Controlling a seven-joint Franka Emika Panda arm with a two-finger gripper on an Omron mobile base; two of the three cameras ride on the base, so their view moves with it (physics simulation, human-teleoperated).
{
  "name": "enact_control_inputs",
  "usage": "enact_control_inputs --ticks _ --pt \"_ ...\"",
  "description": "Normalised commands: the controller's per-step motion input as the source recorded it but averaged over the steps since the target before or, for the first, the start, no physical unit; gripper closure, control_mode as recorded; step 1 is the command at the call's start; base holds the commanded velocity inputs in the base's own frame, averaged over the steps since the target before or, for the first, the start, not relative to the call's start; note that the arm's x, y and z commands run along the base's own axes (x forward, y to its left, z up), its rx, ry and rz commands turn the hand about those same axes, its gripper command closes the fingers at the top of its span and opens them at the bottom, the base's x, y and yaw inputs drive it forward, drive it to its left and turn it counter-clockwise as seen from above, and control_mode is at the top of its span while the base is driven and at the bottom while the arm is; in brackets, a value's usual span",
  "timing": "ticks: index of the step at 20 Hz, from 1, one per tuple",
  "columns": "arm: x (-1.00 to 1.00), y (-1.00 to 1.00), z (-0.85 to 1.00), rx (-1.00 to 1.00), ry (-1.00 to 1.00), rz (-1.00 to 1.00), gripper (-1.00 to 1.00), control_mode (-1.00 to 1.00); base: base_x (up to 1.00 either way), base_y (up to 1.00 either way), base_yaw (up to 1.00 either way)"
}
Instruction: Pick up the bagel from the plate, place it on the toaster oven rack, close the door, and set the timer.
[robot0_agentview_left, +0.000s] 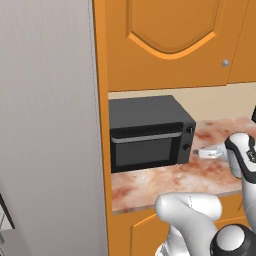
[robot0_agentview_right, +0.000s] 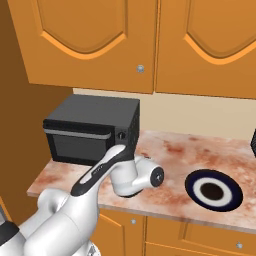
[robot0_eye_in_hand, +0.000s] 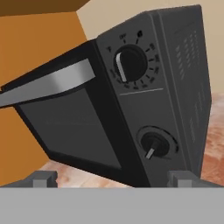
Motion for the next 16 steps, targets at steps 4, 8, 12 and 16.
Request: enact_control_inputs --ticks 4,8,12,16 --pt "-0.02 0.00 -0.19 0.00 0.00 0.00 -1.00 -1.00 0.00 0.00 0.00" --pt "-0.06 0.00 -0.16 0.00 0.00 0.00 -1.00 -1.00 0.00 0.00 0.00" --pt "-0.01 0.00 -0.09 0.00 0.00 0.00 -1.00 -1.00 0.00 0.00 0.00" --pt "0.00 0.00 0.00 0.00 0.00 0.00 -1.00 -1.00 0.00 0.00 0.00"
